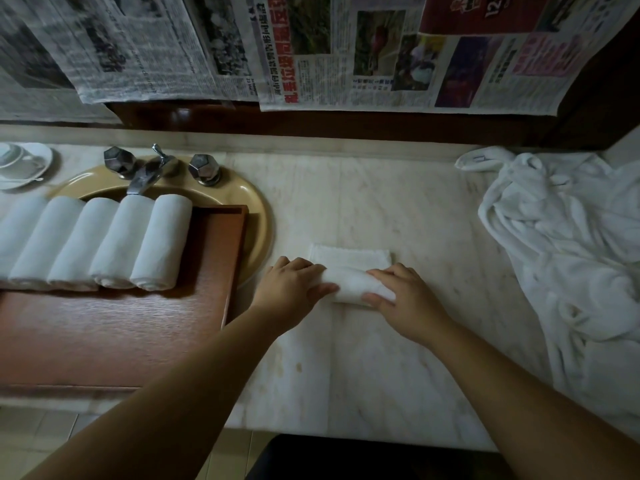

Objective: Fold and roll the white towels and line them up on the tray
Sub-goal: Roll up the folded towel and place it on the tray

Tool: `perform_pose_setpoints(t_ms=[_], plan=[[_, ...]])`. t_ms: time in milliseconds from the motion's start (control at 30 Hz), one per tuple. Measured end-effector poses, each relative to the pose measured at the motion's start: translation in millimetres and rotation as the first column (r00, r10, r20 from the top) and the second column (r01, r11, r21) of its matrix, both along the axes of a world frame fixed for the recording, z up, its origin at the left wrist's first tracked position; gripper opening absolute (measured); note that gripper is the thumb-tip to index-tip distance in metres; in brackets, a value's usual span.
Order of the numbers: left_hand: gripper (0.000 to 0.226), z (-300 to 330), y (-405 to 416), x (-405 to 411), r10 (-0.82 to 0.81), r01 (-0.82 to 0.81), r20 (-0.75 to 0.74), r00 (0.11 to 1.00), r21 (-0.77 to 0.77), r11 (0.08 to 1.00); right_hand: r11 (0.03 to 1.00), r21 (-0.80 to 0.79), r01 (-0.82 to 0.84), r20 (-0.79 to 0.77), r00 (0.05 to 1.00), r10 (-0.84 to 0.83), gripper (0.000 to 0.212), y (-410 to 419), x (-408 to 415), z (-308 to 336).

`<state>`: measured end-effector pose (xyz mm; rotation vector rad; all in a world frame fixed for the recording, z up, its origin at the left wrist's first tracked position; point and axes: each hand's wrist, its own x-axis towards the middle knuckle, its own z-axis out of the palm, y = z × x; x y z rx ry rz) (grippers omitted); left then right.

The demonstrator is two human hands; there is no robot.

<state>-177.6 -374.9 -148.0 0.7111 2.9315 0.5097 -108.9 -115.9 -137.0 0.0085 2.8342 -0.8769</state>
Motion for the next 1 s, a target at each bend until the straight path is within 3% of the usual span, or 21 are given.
perform_pose_setpoints(t_ms=[267, 400, 467, 567, 667, 767, 900, 1000], plan=[[0.079, -2.3, -2.5, -2.3, 0.046, -0.041, 0.255, 0.966, -0.023, 0.999, 0.974, -0.193, 0.116, 0.243, 0.968, -0.067, 0.037, 1.5, 1.9, 4.9], [0.053, 12.0, 1.6, 1.2, 0.135, -0.169, 0.345, 0.929, 0.070, 0.983, 0.957, -0.236, 0.167, 0.268, 0.958, -0.101, 0.039, -0.2, -2.0, 5.2], [0.046, 15.1, 4.2, 2.9, 0.145, -0.195, 0.316, 0.938, 0.132, 0.972, 0.953, -0.239, 0.187, 0.247, 0.961, -0.126, 0.043, 0.2, -1.5, 2.8], [0.038, 13.2, 7.9, 8.3, 0.108, -0.114, 0.059, 0.992, 0.108, 0.988, 0.915, -0.323, 0.243, 0.182, 0.964, -0.192, 0.038, 0.4, 6.0, -0.3], [0.035, 5.9, 12.8, 18.6, 0.078, -0.053, -0.174, 0.982, 0.141, 0.989, 0.959, -0.163, 0.231, -0.114, 0.961, -0.250, 0.023, -10.4, 18.8, -1.7], [0.035, -1.1, 8.0, 36.0, -0.008, 0.044, -0.251, 0.968, 0.135, 0.990, 0.977, 0.150, 0.154, -0.403, 0.911, -0.082, 0.027, -26.8, 34.3, -7.1], [0.063, -8.5, -11.2, 47.0, -0.125, 0.138, -0.188, 0.974, 0.060, 0.989, 0.939, 0.319, 0.128, -0.359, 0.933, -0.006, 0.053, -40.8, 58.4, -15.2], [0.061, -9.8, -12.9, 34.2, -0.144, 0.158, -0.125, 0.982, 0.111, 0.981, 0.932, 0.344, 0.114, -0.257, 0.966, -0.023, 0.077, -43.7, 68.2, -18.3]])
